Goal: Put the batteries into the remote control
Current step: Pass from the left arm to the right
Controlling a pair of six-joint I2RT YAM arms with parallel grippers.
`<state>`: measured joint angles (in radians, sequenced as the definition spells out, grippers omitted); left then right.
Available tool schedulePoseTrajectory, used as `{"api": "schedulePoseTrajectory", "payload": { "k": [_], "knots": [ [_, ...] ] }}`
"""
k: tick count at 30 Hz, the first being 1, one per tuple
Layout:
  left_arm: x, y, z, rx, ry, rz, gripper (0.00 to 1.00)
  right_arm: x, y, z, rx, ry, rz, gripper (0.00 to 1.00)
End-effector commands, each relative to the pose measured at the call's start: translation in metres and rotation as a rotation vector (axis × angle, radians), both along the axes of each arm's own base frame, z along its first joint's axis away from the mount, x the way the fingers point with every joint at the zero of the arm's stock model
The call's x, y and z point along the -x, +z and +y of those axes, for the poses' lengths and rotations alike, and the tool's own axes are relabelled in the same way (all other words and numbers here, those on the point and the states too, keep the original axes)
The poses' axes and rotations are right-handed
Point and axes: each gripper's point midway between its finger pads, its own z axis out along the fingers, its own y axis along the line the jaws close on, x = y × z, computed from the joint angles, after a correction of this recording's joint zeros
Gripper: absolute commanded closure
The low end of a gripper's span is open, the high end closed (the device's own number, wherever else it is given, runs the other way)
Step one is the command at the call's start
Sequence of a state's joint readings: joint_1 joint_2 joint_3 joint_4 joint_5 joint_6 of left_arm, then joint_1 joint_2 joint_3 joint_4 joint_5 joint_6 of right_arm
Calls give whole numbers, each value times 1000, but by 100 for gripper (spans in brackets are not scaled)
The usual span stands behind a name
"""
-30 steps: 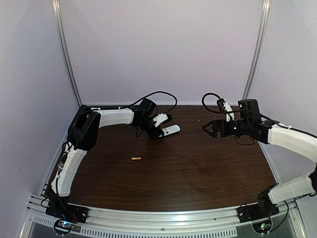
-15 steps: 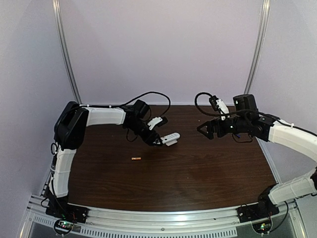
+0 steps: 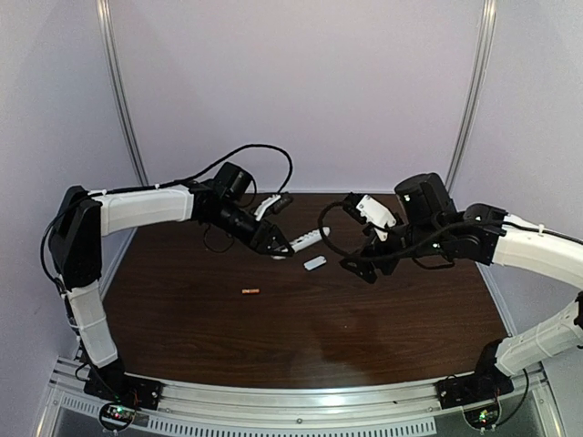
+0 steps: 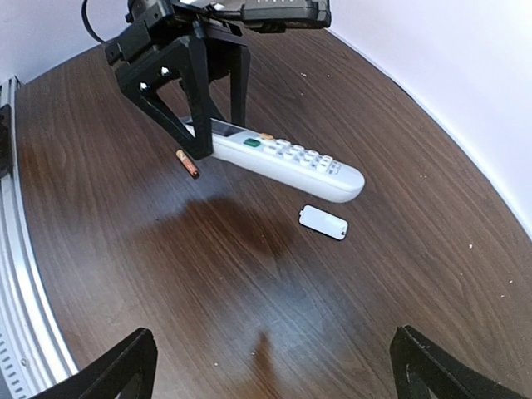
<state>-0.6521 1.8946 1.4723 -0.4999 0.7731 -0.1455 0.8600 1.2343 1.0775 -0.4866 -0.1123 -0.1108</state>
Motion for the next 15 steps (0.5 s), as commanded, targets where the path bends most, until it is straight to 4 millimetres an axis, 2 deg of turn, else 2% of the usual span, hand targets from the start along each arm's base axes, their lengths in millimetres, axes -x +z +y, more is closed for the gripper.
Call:
{"api": "schedulePoseTrajectory", "payload": {
  "k": [1,6,10,15],
  "knots": [
    [28,2,6,-8,-26,75,79,3,-5,-6,116,22,-84,3],
    [61,2,0,-18,-95,114,79,21,-20,9,232,120,-132,13],
    [87,6,-9,11,-169,165,79,36,-34,22,333,181,-170,25],
    [114,14,-18,28,-253,199,78,51,-40,34,397,248,-195,35]
  ]
}}
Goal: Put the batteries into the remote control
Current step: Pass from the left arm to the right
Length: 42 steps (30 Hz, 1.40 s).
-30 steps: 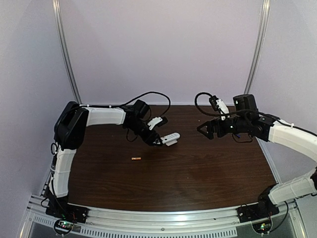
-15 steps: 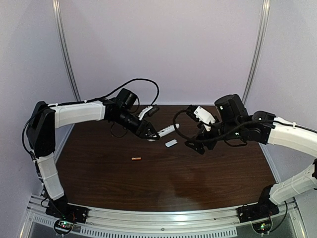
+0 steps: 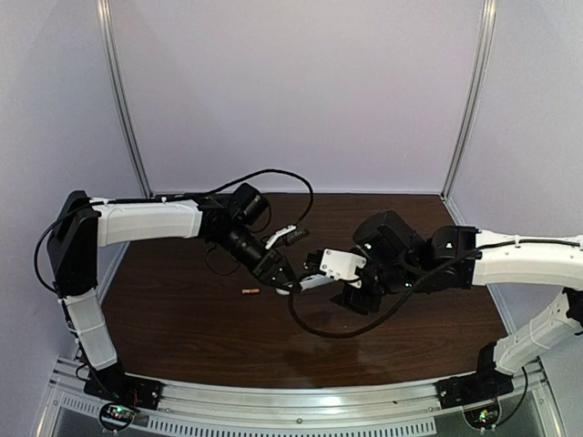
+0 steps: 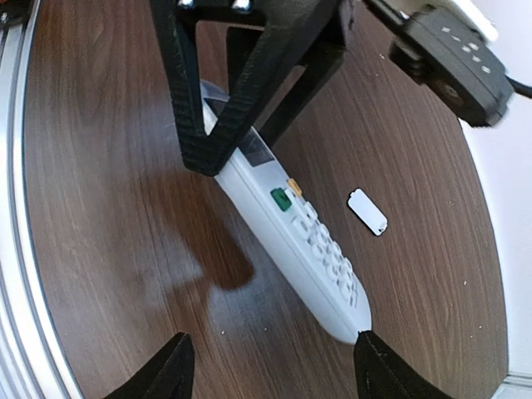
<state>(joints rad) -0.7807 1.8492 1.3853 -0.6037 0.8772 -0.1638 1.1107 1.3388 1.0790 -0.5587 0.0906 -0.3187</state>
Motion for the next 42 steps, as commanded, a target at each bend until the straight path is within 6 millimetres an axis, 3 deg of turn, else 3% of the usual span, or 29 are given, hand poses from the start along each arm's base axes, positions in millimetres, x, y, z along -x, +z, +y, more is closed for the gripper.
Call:
{"api": "schedulePoseTrajectory", "payload": {
  "k": [1,11,17,29,32,36,39,42],
  "knots": [
    [26,27,-6,66,-83,30,78,2,6,2,79,25,-73,37],
    [54,27,-13,84,-163,87,78,14,-10,18,203,85,-116,50],
    [56,31,-17,94,-180,85,78,20,-15,24,224,110,-110,57],
    [55,43,-21,123,-208,50,74,23,-16,27,218,118,-97,87],
    [52,47,-23,127,-207,23,57,24,-9,27,189,109,-97,94],
    [31,65,-19,135,-153,-56,20,21,-2,24,141,81,-94,100],
    [-6,98,-4,201,-40,-147,9,17,7,21,74,49,-79,100],
    [-52,130,26,257,149,-250,3,5,23,14,-47,-7,-49,100]
  ]
}}
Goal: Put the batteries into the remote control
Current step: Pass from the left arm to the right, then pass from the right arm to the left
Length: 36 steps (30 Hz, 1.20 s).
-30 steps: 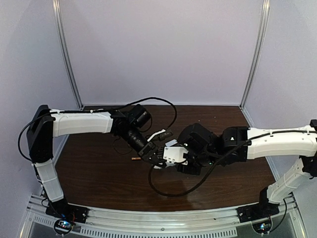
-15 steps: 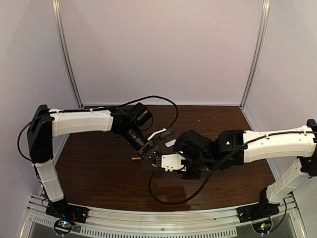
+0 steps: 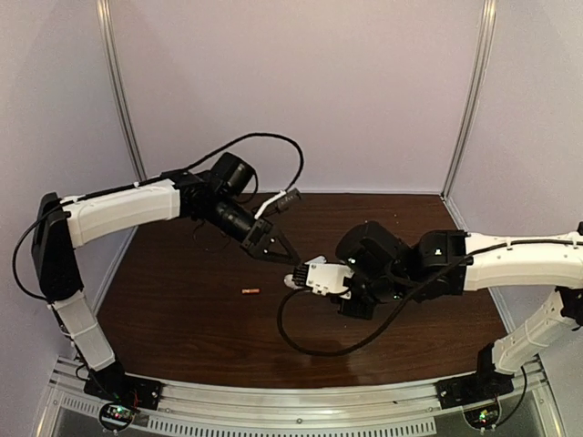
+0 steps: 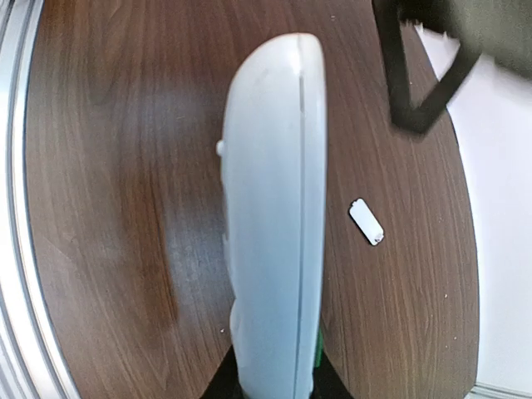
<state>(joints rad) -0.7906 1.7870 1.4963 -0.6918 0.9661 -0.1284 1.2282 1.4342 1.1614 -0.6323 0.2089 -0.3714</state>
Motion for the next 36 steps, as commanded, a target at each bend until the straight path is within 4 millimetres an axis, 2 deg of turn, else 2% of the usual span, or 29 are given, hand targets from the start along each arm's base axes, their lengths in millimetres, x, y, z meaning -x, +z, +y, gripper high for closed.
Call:
{"api": "schedulePoseTrajectory", "payload": {
  "k": [1,3,4,8,11,16,20,24,30,36],
  "knots": [
    [-78,73,43,162,306,-230,3,-18,38,-7,-243,-100,41,100],
    [-96,90,64,202,448,-311,3,-30,56,-11,-373,-156,60,100],
    [-104,90,76,196,540,-362,3,-36,67,-13,-445,-183,71,100],
    [-103,108,105,312,741,-475,3,-61,111,-24,-747,-337,89,100],
    [-89,109,109,370,828,-531,3,-73,137,-29,-949,-438,122,100],
    [-63,99,80,379,867,-610,3,-90,158,-29,-1191,-580,193,100],
    [-48,90,46,375,815,-610,3,-102,158,-28,-1279,-687,244,100],
    [-37,85,12,344,771,-653,3,-104,154,-26,-1352,-716,292,100],
    [-39,88,-23,329,747,-672,3,-99,154,-24,-1413,-721,327,100],
    [-47,89,-40,318,755,-677,9,-94,150,-18,-1427,-719,356,100]
  ]
}}
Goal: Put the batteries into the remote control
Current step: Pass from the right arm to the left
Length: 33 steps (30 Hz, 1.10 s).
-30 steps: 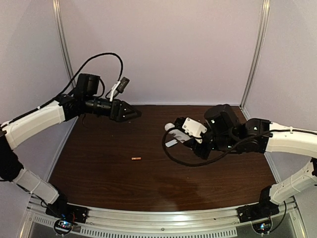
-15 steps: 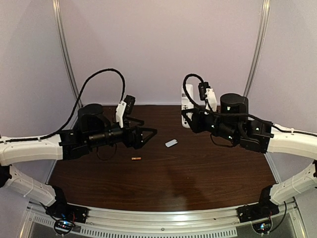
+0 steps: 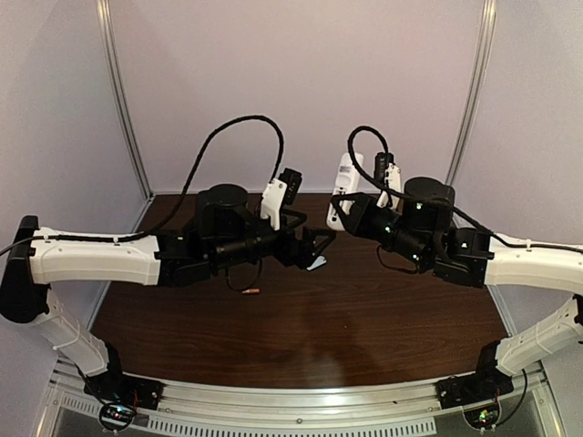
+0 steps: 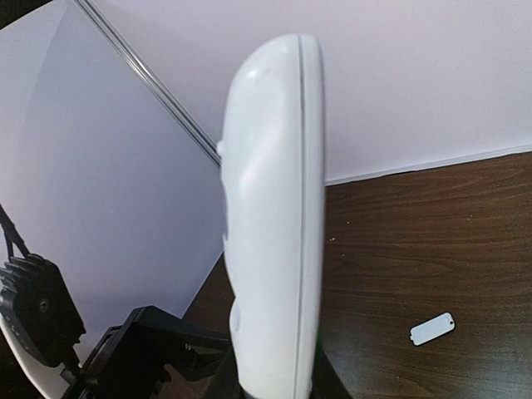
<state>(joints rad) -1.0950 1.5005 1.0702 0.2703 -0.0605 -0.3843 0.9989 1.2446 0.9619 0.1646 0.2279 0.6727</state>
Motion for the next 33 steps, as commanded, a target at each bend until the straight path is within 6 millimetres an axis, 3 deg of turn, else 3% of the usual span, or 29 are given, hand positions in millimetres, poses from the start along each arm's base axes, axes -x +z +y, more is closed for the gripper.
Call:
{"api": "schedulePoseTrajectory", "payload": {
  "k": [1,10,23,33],
  "knots": [
    [-12,14,-10,19,41,-36,10,3,5,1,-69,-13,3,100],
    [-20,7,-19,-1,63,-27,24,9,6,7,-111,2,16,100],
    [-17,3,-40,-46,-19,-53,21,12,-5,5,-98,-3,47,100],
    [-27,-10,-34,-151,37,-66,31,18,-5,13,-106,50,59,100]
  ]
}}
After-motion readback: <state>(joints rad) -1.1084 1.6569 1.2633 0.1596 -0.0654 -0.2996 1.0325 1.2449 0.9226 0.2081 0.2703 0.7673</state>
